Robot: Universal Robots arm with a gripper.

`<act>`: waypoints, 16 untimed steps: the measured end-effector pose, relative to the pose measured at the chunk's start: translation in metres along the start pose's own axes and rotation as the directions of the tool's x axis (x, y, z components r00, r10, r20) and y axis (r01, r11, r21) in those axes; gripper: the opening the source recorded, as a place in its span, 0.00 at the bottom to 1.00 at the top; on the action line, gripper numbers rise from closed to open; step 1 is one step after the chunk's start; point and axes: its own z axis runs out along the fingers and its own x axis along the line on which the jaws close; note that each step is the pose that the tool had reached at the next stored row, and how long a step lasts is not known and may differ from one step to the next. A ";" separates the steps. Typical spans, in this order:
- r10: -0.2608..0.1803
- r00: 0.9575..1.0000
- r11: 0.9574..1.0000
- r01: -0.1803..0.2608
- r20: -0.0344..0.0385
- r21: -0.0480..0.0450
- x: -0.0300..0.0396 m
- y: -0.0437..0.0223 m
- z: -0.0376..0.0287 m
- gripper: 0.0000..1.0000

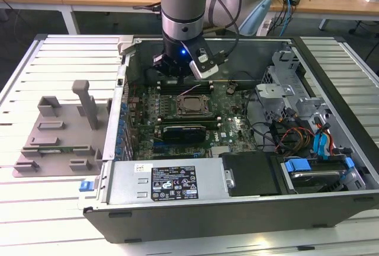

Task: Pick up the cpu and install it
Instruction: 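Install the first cpu locking lever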

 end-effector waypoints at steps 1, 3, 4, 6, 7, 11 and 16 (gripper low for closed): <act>0.000 1.000 1.000 0.000 0.000 0.000 0.0000 -0.0002 0.0007 0.11; 0.001 1.000 1.000 -0.001 0.000 0.000 0.0001 -0.0007 0.0031 0.11; 0.001 1.000 1.000 -0.001 0.000 0.000 0.0001 -0.0008 0.0035 0.11; 0.002 1.000 1.000 -0.002 0.000 0.000 0.0001 -0.0011 0.0049 0.11; 0.003 1.000 1.000 -0.003 0.001 0.000 0.0002 -0.0014 0.0061 0.11; 0.011 1.000 1.000 -0.011 0.002 0.001 -0.0010 -0.0022 0.0092 0.11; 0.021 1.000 1.000 -0.021 0.005 0.001 -0.0055 -0.0024 0.0109 0.11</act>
